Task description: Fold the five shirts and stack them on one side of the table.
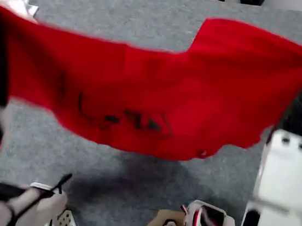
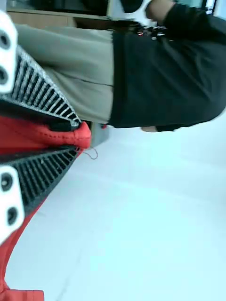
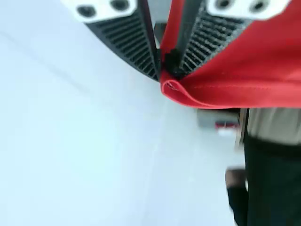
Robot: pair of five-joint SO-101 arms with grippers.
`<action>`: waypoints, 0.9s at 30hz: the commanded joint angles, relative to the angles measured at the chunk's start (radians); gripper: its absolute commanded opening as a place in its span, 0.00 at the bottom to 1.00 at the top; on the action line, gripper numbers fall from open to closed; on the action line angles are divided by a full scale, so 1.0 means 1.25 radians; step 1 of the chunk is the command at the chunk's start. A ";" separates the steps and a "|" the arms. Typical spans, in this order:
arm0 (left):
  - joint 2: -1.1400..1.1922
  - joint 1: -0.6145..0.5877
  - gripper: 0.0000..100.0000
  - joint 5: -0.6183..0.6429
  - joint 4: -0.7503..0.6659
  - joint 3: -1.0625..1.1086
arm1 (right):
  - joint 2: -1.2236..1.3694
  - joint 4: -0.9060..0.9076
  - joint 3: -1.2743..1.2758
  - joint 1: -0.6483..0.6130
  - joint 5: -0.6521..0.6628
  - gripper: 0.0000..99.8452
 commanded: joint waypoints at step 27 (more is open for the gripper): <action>-0.510 -0.066 0.02 -0.015 -0.158 1.213 | 0.042 -0.203 0.204 -0.007 0.001 0.00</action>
